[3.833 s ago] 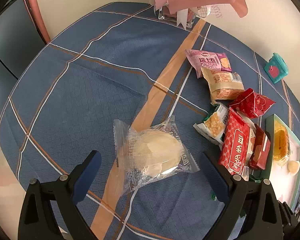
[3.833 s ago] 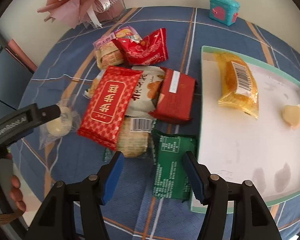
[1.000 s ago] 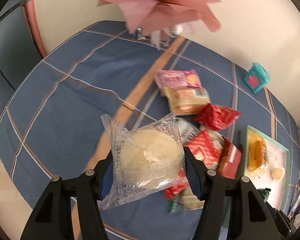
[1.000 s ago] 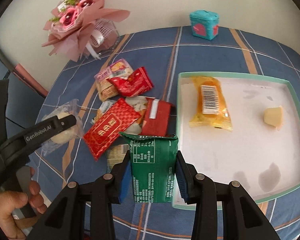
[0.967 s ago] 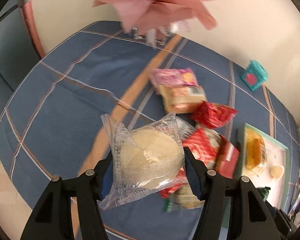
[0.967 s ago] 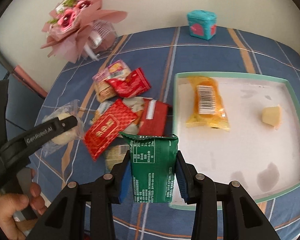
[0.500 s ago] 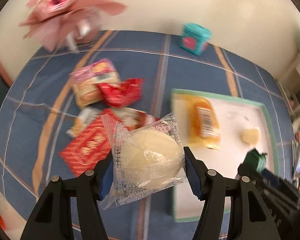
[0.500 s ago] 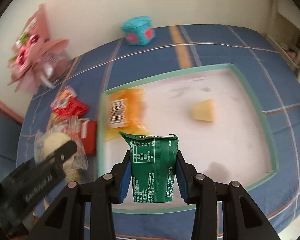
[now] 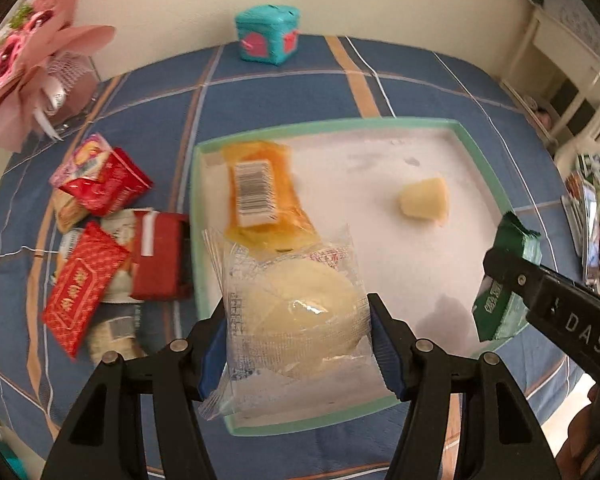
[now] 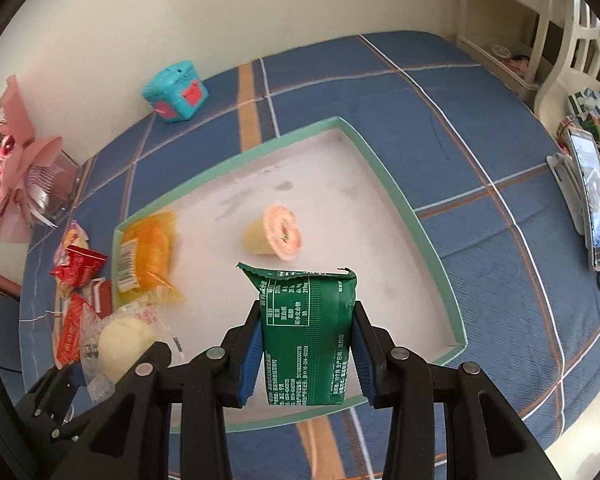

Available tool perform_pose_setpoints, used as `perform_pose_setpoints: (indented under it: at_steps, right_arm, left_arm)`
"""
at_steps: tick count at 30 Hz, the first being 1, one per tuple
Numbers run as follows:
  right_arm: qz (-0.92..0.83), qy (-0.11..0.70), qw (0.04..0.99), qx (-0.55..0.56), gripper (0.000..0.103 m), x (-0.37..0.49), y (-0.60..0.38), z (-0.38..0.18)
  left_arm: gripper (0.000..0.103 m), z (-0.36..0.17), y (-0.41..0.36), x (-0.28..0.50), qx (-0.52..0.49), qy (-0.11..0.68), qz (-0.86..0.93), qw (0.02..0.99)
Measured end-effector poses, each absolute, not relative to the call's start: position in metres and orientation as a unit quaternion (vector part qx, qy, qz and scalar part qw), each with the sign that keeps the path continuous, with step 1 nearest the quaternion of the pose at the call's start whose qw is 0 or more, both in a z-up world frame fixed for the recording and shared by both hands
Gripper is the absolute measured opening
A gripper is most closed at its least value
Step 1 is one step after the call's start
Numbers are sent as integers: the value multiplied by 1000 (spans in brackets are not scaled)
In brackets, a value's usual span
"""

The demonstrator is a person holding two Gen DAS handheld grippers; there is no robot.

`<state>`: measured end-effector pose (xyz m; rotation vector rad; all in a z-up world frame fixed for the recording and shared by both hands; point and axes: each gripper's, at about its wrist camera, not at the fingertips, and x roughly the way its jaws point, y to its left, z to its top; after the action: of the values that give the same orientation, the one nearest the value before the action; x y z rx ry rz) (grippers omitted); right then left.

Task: Organize snacks
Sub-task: 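Carry bun with left tool while right tool carries green packet over tray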

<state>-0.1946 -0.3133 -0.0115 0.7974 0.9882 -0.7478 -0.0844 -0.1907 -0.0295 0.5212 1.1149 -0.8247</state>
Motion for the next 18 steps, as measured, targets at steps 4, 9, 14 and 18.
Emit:
perform_pose_setpoints:
  at_steps: [4, 9, 14, 18]
  right_arm:
    - [-333, 468, 730, 370, 43, -190, -316, -26]
    - [-324, 487, 723, 367, 43, -182, -315, -40]
    - [-319, 503, 715, 366, 43, -177, -315, -52]
    - [-318, 510, 711, 365, 43, -174, -317, -58]
  left_arm:
    - [65, -43, -197, -87, 257, 514, -371, 730]
    - [65, -58, -201, -84, 265, 530, -362, 720]
    - [67, -71, -206, -83, 268, 541, -356, 713]
    - [67, -71, -207, -82, 262, 543, -357, 713]
